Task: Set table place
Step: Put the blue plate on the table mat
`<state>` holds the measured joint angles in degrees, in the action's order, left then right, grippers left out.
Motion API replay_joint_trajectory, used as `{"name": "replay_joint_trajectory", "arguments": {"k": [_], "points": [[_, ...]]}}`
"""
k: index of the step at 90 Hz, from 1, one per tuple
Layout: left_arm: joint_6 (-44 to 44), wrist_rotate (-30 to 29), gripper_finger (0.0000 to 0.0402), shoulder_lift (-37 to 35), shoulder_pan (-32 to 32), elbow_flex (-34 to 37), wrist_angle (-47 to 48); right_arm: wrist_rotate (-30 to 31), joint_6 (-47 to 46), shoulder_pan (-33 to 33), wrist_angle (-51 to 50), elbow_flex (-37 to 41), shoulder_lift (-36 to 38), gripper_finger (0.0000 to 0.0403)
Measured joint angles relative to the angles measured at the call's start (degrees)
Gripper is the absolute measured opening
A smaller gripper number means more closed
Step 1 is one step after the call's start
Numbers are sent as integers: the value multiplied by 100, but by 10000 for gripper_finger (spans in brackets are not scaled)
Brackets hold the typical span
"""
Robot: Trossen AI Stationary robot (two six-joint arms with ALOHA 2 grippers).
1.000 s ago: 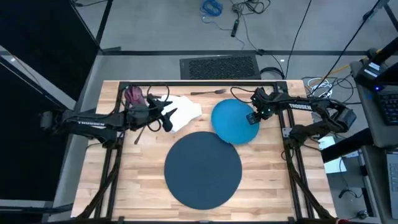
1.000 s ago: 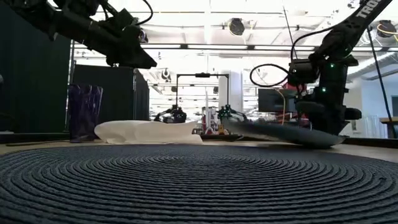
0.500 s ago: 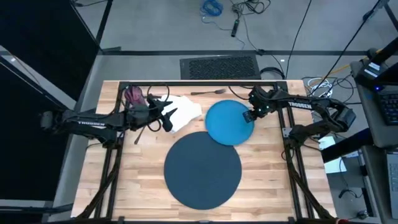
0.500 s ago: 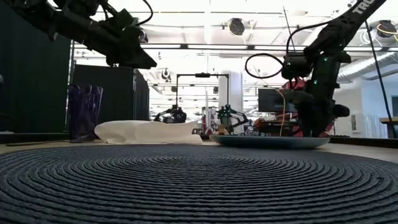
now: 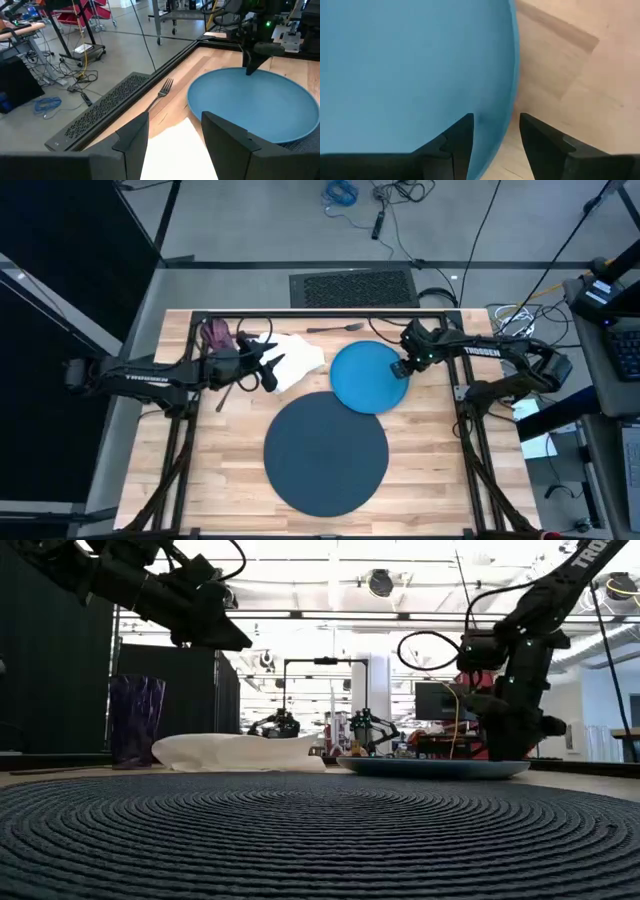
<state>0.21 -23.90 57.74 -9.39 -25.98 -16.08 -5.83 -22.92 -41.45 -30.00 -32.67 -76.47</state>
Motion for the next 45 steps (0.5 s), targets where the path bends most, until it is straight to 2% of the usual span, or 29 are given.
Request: {"name": "replay_joint_trajectory", "arguments": {"k": [14, 22, 33, 45], "points": [[0, 0, 169, 0, 0, 0, 2, 34, 0, 0, 86, 0, 2, 130], [-2, 0, 169, 0, -2, 0, 2, 32, 10, 0, 140, 0, 4, 94], [-2, 0, 169, 0, -2, 0, 2, 24, 21, 0, 170, 0, 7, 21], [-2, 0, 169, 0, 0, 0, 2, 1, 94, -11, 246, -2, 15, 5]]}}
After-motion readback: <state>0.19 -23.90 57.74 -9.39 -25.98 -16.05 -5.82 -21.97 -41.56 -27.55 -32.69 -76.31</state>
